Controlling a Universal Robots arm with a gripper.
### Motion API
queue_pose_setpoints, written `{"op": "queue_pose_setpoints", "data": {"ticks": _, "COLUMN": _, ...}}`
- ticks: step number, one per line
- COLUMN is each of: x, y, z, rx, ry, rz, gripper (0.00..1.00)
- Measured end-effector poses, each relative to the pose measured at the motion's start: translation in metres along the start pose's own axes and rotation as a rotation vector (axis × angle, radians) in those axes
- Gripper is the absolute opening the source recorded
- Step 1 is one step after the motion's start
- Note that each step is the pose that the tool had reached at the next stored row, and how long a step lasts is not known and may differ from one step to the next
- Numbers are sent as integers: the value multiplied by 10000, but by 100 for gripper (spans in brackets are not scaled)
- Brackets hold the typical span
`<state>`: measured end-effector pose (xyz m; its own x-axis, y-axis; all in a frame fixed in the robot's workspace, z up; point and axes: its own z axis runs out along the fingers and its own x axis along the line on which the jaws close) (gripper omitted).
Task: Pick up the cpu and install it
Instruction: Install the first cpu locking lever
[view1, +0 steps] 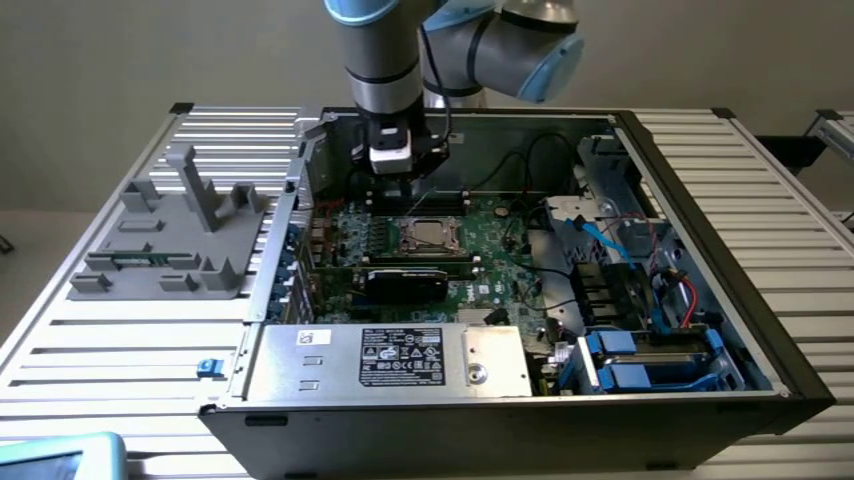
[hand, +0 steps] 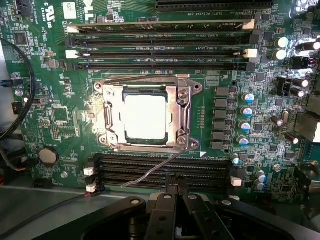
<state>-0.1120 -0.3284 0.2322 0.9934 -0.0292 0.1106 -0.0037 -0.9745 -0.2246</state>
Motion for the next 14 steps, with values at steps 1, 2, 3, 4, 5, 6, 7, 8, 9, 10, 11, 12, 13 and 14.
{"op": "queue_pose_setpoints", "data": {"ticks": 1, "x": -6, "y": 2, "z": 6, "rx": 16, "ry": 7, "rz": 27, "gripper": 11}}
{"op": "queue_pose_setpoints", "data": {"ticks": 2, "x": -15, "y": 5, "z": 10, "rx": 32, "ry": 11, "rz": 49, "gripper": 11}}
{"op": "queue_pose_setpoints", "data": {"ticks": 3, "x": -23, "y": 8, "z": 14, "rx": 53, "ry": 15, "rz": 69, "gripper": 11}}
{"op": "queue_pose_setpoints", "data": {"ticks": 4, "x": -29, "y": 12, "z": 16, "rx": 77, "ry": 18, "rz": 84, "gripper": 11}}
{"op": "queue_pose_setpoints", "data": {"ticks": 5, "x": -32, "y": 20, "z": 16, "rx": 109, "ry": 20, "rz": 97, "gripper": 11}}
{"op": "queue_pose_setpoints", "data": {"ticks": 6, "x": -33, "y": 33, "z": 15, "rx": 143, "ry": 22, "rz": 109, "gripper": 11}}
{"op": "queue_pose_setpoints", "data": {"ticks": 7, "x": -33, "y": 46, "z": 13, "rx": 178, "ry": 23, "rz": 123, "gripper": 11}}
{"op": "queue_pose_setpoints", "data": {"ticks": 8, "x": -33, "y": 60, "z": 11, "rx": 211, "ry": 27, "rz": 140, "gripper": 11}}
{"op": "queue_pose_setpoints", "data": {"ticks": 9, "x": -32, "y": 72, "z": 9, "rx": 239, "ry": 30, "rz": 161, "gripper": 11}}
{"op": "queue_pose_setpoints", "data": {"ticks": 10, "x": -32, "y": 84, "z": 8, "rx": 273, "ry": 32, "rz": 180, "gripper": 11}}
{"op": "queue_pose_setpoints", "data": {"ticks": 11, "x": -32, "y": 95, "z": 7, "rx": 316, "ry": 37, "rz": 201, "gripper": 11}}
{"op": "queue_pose_setpoints", "data": {"ticks": 12, "x": -32, "y": 105, "z": 6, "rx": 364, "ry": 40, "rz": 221, "gripper": 11}}
{"op": "queue_pose_setpoints", "data": {"ticks": 13, "x": -31, "y": 115, "z": 6, "rx": 418, "ry": 44, "rz": 243, "gripper": 11}}
{"op": "queue_pose_setpoints", "data": {"ticks": 14, "x": -31, "y": 124, "z": 6, "rx": 469, "ry": 47, "rz": 267, "gripper": 11}}
